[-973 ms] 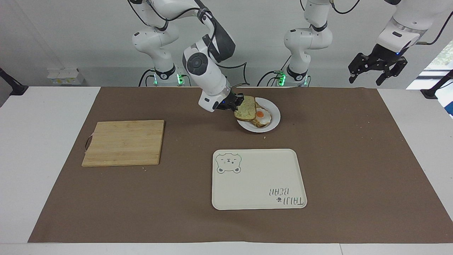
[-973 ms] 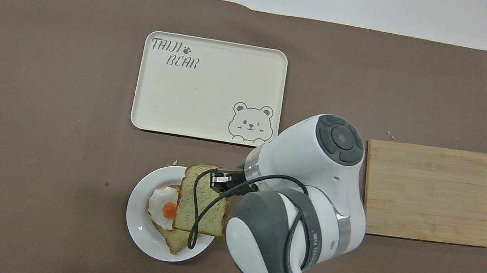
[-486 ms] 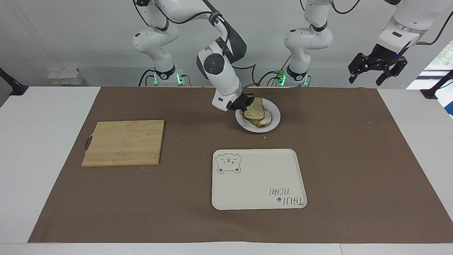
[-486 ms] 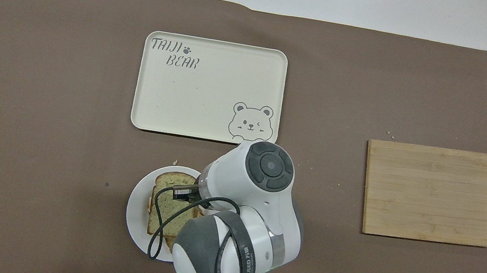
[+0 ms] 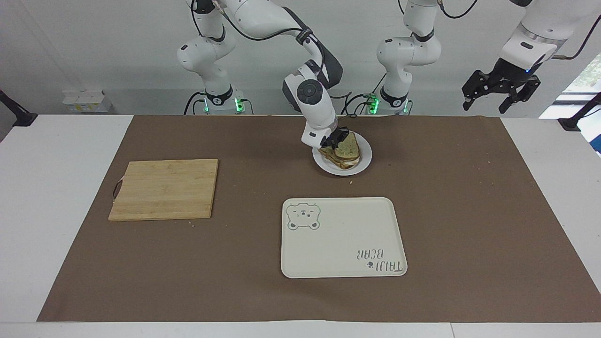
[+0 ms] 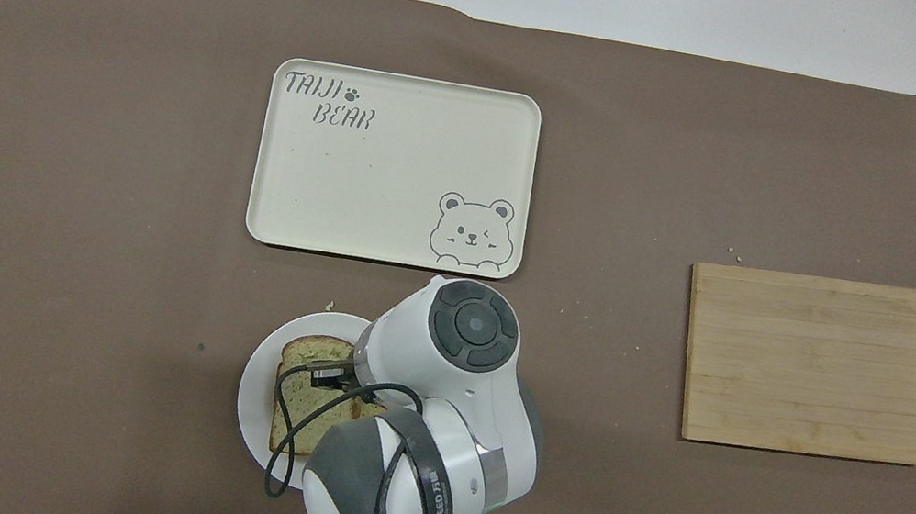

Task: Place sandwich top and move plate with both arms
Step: 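Lower the bread onto the egg and open the right gripper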

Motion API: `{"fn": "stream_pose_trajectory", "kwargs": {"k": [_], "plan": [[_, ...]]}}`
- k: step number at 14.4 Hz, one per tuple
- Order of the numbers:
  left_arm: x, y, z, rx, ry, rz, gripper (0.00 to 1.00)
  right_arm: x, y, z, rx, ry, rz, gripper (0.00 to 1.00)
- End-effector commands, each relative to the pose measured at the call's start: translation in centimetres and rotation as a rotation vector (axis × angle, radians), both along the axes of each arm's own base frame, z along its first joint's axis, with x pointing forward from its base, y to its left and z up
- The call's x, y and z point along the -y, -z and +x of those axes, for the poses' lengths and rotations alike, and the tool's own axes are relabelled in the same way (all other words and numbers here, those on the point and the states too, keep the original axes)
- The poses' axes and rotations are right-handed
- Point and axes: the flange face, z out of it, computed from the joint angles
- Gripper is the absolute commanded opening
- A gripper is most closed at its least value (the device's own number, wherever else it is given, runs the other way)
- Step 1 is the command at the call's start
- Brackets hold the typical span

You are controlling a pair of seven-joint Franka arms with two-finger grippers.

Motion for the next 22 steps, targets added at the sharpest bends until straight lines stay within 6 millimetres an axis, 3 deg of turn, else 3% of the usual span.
{"fn": "stream_pose_trajectory", "kwargs": {"k": [1,7,8,9,14,16,22], "plan": [[-0.3,0.1,-0.6,-0.004,-0.009,-0.011,1.0,0.8,0.6,0.5,0.029,0.047,0.022,0.0],[-0.3,0.1,-0.6,-0.004,-0.009,-0.011,1.0,1.9,1.0,1.7,0.033,0.083,0.019,0.03],[-0.2,0.1,-0.6,-0.003,-0.008,-0.011,1.0,1.8,1.0,1.6,0.031,0.087,0.018,0.69],[0.2,0.1,-0.6,-0.004,0.001,-0.011,1.0,1.7,0.9,1.5,0.031,0.084,0.019,1.0],[0.8,0.2,-0.7,-0.008,0.004,-0.01,1.0,3.4,0.3,3.1,0.063,0.1,0.003,1.0],[0.8,0.3,-0.8,-0.007,0.015,-0.012,1.0,6.1,-0.5,5.5,0.123,0.091,-0.043,1.0],[1.0,1.3,-1.7,-0.004,0.002,-0.153,1.0,12.7,-5.3,9.4,0.252,0.104,-0.112,1.0]]}}
